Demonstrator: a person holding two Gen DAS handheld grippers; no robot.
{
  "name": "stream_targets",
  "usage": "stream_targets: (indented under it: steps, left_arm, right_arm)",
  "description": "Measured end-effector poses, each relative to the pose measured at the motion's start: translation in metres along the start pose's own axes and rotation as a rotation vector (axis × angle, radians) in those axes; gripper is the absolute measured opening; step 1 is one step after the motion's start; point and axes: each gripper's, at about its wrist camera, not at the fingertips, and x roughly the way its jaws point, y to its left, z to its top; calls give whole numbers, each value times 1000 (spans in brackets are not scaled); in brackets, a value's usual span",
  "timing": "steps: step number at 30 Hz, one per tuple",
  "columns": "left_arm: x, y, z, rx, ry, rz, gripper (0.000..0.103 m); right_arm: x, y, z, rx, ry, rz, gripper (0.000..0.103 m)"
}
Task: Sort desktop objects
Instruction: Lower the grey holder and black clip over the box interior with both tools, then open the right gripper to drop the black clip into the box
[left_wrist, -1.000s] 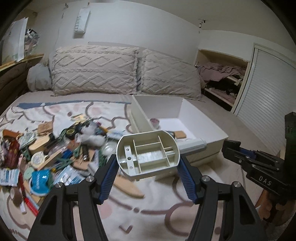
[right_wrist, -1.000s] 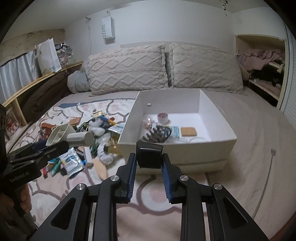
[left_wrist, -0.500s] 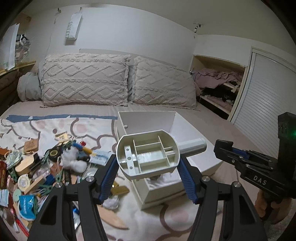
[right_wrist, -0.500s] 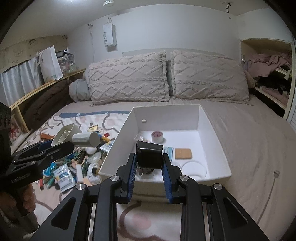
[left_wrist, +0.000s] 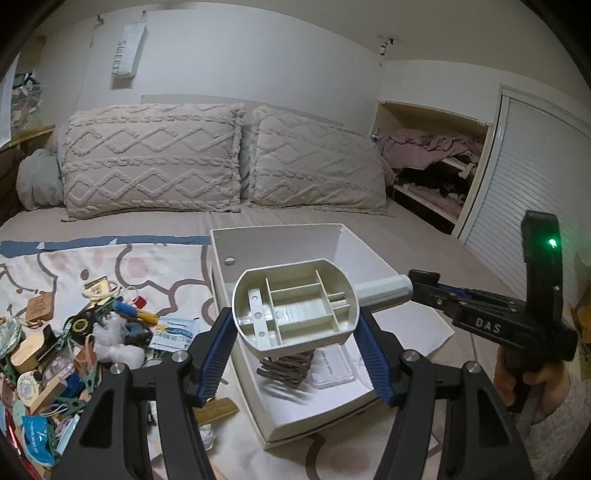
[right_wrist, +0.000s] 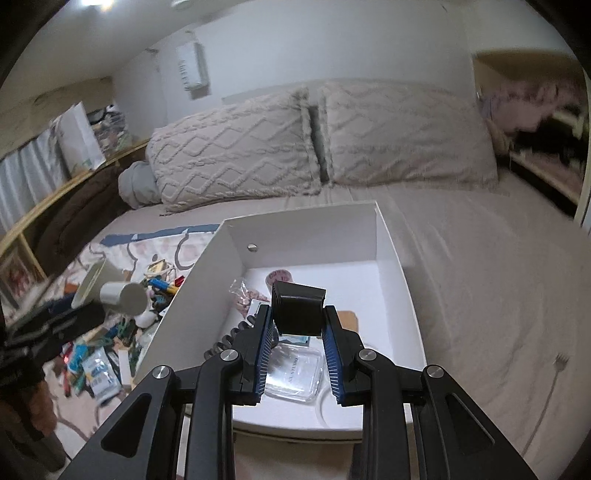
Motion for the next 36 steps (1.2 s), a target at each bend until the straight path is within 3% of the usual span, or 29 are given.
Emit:
stream_targets:
  steps: [15,24,36]
  left_arm:
    - [37,-23,14,33,24,-6,64]
    - [55,-38,4,57,63,-2,64]
    - [71,-44,-14,30,161,43,64]
  right_arm:
    - [24,-12,8,-17,128,-5,28]
    - [54,-21,-3,-7,286,-29,27]
    - [52,-31,0,-9,316,-34,28]
